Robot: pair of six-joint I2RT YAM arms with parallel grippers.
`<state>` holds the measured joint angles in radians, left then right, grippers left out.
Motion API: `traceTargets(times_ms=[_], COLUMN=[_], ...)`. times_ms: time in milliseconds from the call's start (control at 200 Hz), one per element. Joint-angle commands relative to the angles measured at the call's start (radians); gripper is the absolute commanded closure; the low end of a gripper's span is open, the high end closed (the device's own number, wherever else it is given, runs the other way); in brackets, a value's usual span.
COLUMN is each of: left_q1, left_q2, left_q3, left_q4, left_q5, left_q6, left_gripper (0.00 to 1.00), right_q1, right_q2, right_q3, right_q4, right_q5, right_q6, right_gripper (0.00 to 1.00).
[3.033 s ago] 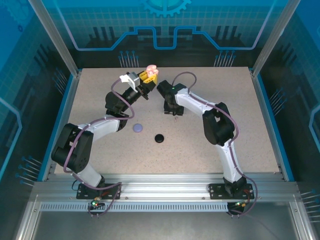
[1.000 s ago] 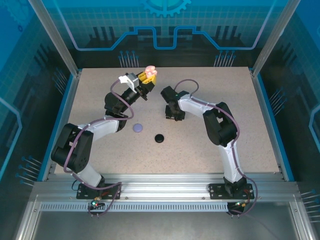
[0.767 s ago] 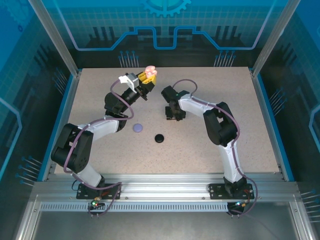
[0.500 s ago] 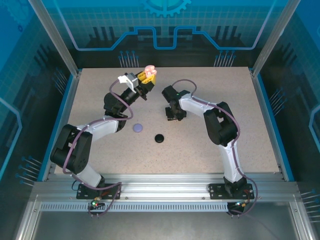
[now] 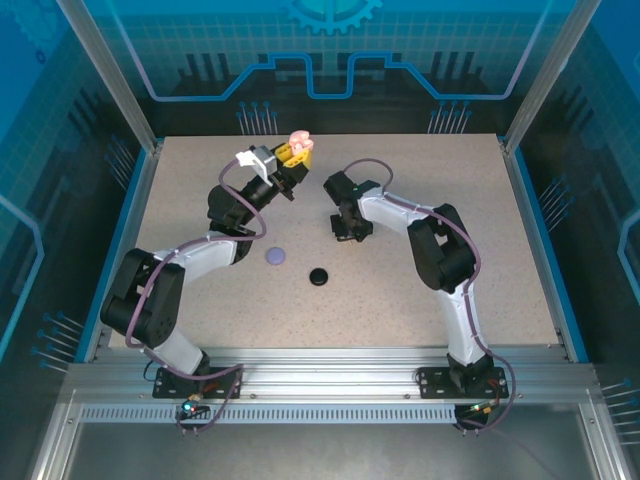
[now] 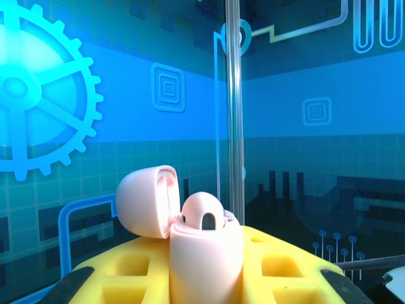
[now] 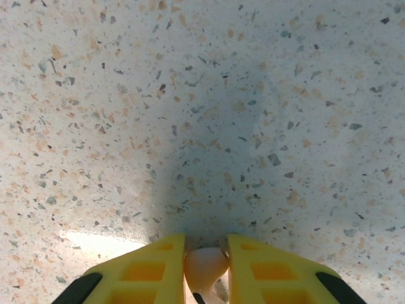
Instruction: Insert the wireless bluetooth earbuds into the charging case
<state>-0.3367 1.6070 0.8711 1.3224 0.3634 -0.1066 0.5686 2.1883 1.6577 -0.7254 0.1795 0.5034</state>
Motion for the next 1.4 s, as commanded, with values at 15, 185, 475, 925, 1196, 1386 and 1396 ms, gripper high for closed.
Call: traceTargets(times_ms=[15, 185, 475, 925, 1196, 1386, 1396], left_q1=[0.002, 0.001, -0.001, -0.007, -0.035, -0.075, -0.078], left_q2=[-0.033, -0.034, -0.026, 0.011, 0.035, 0.070, 0.072], left_q3=[0.000, 0.004, 0.020, 0.073, 0.105, 0.132, 0.132], left_q4=[0.026, 0.024, 0.024, 0.028, 0.013, -0.001, -0.002], left_q5=[0.022, 0.027, 0.040, 0.092, 0.108, 0.102, 0.102], left_q6=[-0.015, -0.013, -0.012, 0.001, 0.025, 0.042, 0.044], left_gripper=[1.00, 1.00, 1.00, 1.00, 1.00, 1.00, 1.00], right_q1=[-0.008, -0.016, -0.030, -0.043, -0.031, -0.010, -0.008], right_q2=[-0.010, -0.093, -0.314, -0.666, -0.790, -0.813, -0.814], right_q3=[-0.059, -0.104, -0.160, -0.083, -0.047, -0.030, -0.029], right_q4=[-0.030, 0.012, 0.087, 0.225, 0.340, 0.386, 0.389], right_q5=[0.040, 0.036, 0.031, 0.028, 0.013, -0.005, -0.005], right_q6=[0.020, 0.047, 0.087, 0.106, 0.099, 0.107, 0.107], right_gripper=[0.82, 0.83, 0.83, 0.82, 0.82, 0.82, 0.82])
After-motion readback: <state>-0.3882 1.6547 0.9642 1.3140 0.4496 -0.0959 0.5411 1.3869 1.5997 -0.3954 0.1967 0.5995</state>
